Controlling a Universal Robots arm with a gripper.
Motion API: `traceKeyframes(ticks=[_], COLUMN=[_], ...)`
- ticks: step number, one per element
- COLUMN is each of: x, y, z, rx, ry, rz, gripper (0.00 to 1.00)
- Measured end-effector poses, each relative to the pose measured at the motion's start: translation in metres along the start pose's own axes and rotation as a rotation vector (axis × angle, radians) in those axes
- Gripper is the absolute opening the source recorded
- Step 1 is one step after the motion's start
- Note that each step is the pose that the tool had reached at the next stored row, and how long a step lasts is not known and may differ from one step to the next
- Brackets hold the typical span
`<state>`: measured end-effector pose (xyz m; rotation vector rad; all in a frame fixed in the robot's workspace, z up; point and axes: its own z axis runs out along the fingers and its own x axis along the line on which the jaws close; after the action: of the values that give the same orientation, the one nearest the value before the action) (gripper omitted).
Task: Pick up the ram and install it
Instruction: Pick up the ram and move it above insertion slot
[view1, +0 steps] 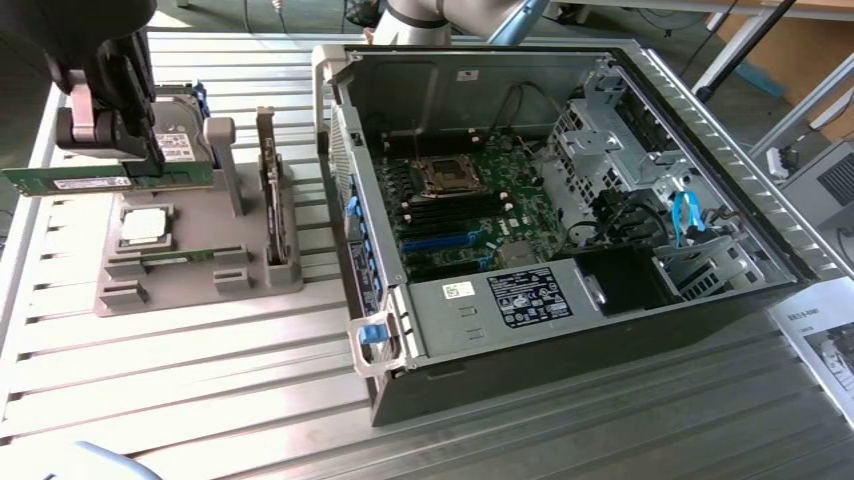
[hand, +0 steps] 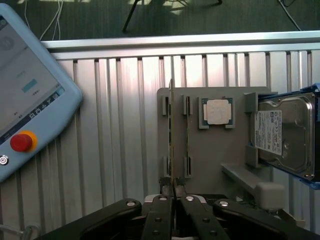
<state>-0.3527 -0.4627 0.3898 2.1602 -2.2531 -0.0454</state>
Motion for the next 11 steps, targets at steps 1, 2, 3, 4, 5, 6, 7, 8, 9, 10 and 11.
traceKeyframes(ticks=[1,2,3,4,5,6,7,8,9,10,11], x=[0.000,0.000,0.000,0.000,0.000,-0.001,-0.001,-0.001,-0.001,-0.001,-0.001], y=[-0.0021,-0.0043,-0.0065,-0.0087,-0.0113,-0.0139,-0.0164,-0.0192,-0.0219,-0.0243,-0.0267], z=[-0.0003,-0.0004,-0.0005,-0.0006,-0.0008,-0.0010,-0.0011,-0.0013,-0.0015,-0.0016,-0.0016], rx=[-0.0001,0.0000,0.0000,0.0001,0.0001,0.0001,0.0001,0.0000,0.0000,-0.0001,0.0000], ry=[0.0001,0.0000,0.0000,-0.0001,0.0000,0.0000,0.0000,0.0000,0.0001,0.0002,0.0001], rz=[0.000,-0.001,-0.001,-0.001,-0.002,-0.002,-0.002,-0.003,-0.003,-0.004,-0.005], gripper=[0.13,0.13,0.13,0.13,0.13,0.13,0.13,0.13,0.13,0.13,0.13])
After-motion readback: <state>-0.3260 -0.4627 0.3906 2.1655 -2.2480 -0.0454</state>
